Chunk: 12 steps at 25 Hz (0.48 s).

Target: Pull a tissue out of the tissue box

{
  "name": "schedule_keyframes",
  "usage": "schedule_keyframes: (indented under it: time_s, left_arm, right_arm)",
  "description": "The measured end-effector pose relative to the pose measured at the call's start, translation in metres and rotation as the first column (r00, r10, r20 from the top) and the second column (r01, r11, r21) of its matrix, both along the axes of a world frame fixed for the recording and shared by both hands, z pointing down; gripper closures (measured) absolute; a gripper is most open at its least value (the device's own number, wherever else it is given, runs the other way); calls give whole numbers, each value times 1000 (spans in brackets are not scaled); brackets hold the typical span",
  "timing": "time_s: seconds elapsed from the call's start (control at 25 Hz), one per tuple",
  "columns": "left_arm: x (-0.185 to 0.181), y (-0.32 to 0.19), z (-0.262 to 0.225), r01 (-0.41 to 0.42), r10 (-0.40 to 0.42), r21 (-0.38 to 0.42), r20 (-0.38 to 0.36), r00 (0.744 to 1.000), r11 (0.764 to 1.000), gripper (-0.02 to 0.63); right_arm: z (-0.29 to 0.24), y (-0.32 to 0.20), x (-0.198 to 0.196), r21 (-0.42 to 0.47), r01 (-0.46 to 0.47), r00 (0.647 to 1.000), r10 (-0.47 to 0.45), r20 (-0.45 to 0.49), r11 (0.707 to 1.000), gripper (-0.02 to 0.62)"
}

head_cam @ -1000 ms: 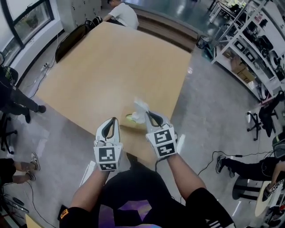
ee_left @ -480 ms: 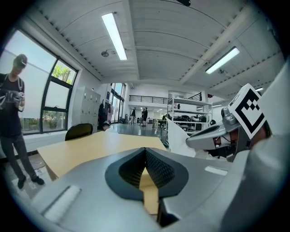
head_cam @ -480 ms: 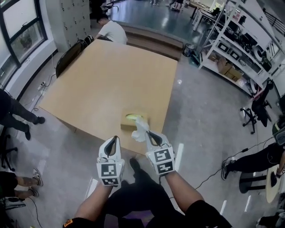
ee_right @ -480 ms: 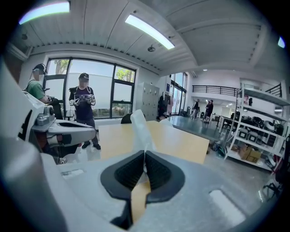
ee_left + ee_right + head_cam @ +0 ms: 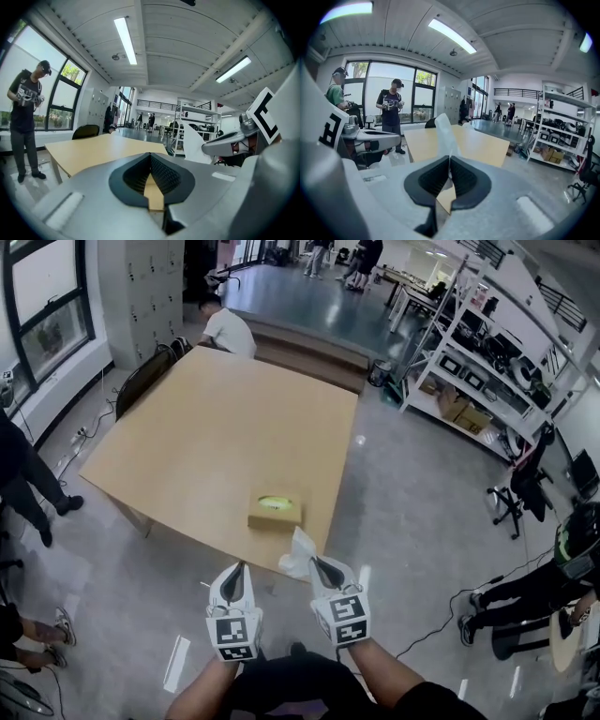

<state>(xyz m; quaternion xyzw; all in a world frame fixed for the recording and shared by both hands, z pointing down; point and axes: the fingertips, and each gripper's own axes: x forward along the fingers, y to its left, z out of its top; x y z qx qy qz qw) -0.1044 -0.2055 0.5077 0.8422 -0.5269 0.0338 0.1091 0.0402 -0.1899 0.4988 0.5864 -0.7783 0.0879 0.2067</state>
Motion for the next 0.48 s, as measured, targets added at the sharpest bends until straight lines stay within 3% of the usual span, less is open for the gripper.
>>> schedule_keyframes:
  time_s: [0.28, 0.48]
  left_arm:
    - [14, 26, 0, 17, -17, 15, 2, 1000, 1000, 588]
    - [37, 56, -4, 47, -48, 30, 26, 999, 998, 588]
  right_arm:
    - [0, 26, 1, 15, 68, 998, -68, 15, 998, 597]
    - [1, 50, 24, 40, 108, 993, -109, 35, 993, 597]
